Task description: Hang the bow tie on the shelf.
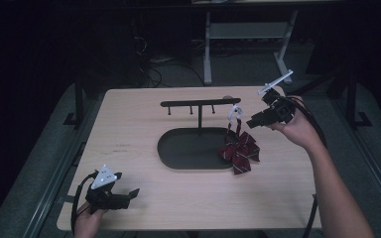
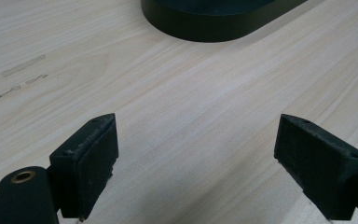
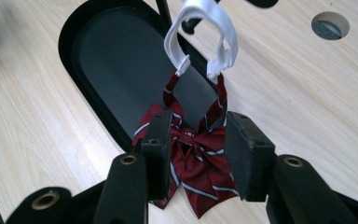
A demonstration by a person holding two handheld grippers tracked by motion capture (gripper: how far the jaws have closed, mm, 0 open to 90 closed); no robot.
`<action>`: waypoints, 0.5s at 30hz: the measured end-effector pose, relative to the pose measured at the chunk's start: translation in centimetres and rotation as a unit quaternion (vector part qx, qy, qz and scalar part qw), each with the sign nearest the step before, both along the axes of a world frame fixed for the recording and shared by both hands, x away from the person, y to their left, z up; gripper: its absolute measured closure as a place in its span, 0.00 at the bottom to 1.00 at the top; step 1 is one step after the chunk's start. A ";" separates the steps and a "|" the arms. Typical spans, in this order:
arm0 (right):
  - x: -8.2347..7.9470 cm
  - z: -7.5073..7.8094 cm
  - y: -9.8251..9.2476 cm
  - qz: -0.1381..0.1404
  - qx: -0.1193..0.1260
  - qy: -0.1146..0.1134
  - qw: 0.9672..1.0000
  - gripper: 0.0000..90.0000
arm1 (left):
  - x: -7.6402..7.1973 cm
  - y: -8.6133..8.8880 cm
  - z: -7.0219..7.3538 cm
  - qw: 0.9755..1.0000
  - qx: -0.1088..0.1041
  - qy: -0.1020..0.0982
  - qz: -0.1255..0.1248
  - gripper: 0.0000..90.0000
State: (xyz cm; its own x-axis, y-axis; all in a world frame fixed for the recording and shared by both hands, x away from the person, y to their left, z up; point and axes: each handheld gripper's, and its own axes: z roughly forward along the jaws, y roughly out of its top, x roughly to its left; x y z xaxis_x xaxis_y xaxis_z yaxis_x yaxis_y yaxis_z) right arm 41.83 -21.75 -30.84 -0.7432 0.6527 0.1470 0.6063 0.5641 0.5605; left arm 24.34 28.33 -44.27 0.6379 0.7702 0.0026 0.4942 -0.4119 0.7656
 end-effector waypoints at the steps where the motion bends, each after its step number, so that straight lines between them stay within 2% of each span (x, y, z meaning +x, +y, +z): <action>1: -0.1 -0.1 -0.1 -0.001 0.001 0.002 1.000 0.68 | 0.0 0.0 0.0 1.000 0.000 0.000 0.000 0.15; 15: -1.3 -1.8 -1.3 -0.011 0.008 0.013 1.000 0.63 | 0.0 0.0 0.0 1.000 0.001 0.000 0.000 0.15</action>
State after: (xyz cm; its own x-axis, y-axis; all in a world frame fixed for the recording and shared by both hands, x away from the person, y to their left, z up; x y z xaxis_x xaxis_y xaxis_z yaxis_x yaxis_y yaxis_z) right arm 40.48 -23.07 -32.62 -0.7238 0.6667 0.1779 0.6339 0.5406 0.5531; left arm 24.30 28.34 -44.27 0.6384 0.7697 0.0042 0.4941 -0.4140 0.7646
